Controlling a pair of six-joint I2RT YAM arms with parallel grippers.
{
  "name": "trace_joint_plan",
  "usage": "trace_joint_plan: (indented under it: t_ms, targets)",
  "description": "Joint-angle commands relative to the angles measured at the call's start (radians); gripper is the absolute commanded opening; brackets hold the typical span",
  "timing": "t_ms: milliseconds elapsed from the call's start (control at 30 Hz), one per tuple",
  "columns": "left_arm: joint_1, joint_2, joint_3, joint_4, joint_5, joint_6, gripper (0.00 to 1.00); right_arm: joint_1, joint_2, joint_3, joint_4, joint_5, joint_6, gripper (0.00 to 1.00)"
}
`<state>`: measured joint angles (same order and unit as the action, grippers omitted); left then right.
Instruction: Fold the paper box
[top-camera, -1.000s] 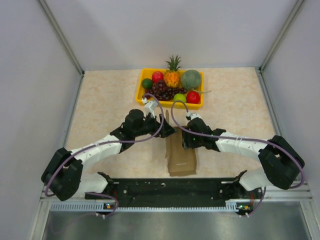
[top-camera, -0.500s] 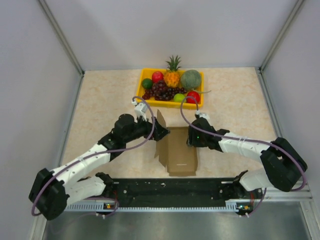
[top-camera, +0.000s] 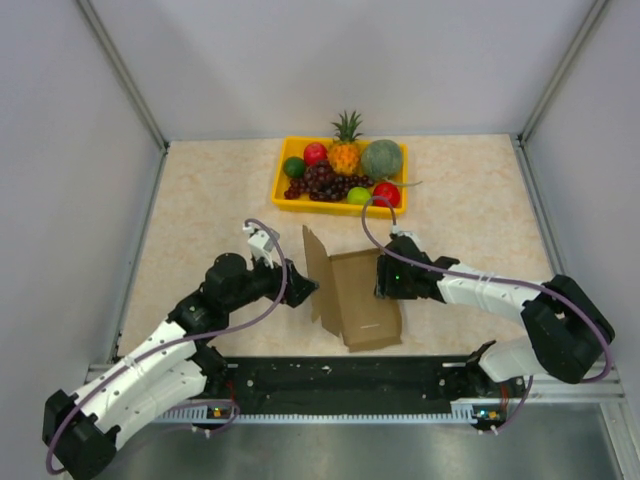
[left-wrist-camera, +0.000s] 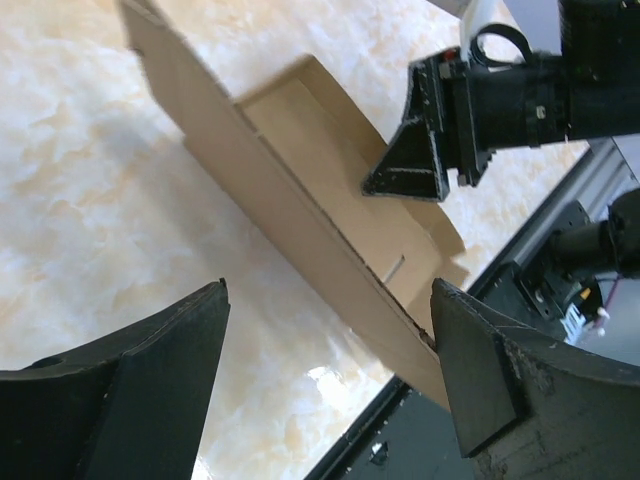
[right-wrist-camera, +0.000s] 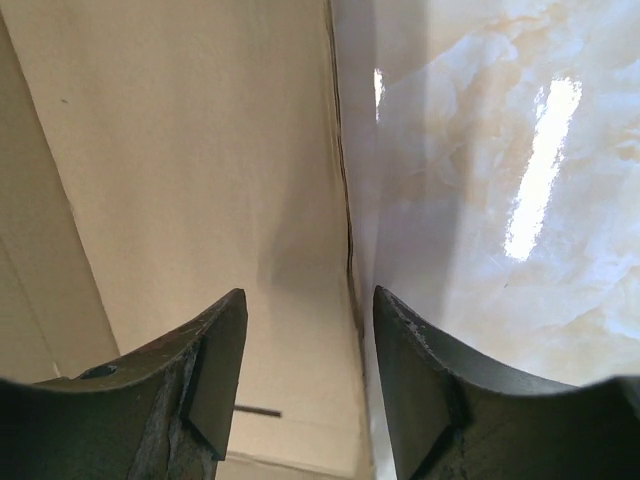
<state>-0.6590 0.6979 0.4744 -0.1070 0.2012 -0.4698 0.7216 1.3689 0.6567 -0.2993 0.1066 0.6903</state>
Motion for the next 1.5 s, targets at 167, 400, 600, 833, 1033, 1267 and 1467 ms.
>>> trace_joint_plan:
  t_ms: [167,400,600,833,1033,1267,1467]
  targets:
    - [-0.007,0.023,-0.022,0.084,0.147,-0.013,0.84,-0.005,-0.070,0.003,-0.024,-0.062,0.097,0.52]
    - [-0.017,0.089,0.030,0.059,0.130,0.008,0.83,-0.004,-0.088,-0.017,-0.021,-0.062,0.081,0.52]
    - [-0.019,0.091,0.024,0.050,0.124,-0.004,0.77,-0.002,-0.067,0.003,-0.023,0.010,-0.044,0.52]
    - [-0.019,-0.063,0.052,-0.134,-0.035,0.045,0.86,0.002,-0.063,0.090,-0.083,0.139,-0.178,0.35]
    - [-0.018,-0.198,0.147,-0.247,-0.255,0.076,0.86,0.019,-0.022,0.149,-0.086,0.166,-0.232,0.25]
    - [-0.010,-0.075,0.283,-0.267,-0.247,0.080,0.88,0.050,0.065,0.170,-0.089,0.242,-0.264,0.34]
    - [0.047,0.010,0.346,-0.188,-0.149,0.085,0.88,0.048,0.099,0.152,-0.034,0.191,-0.284,0.17]
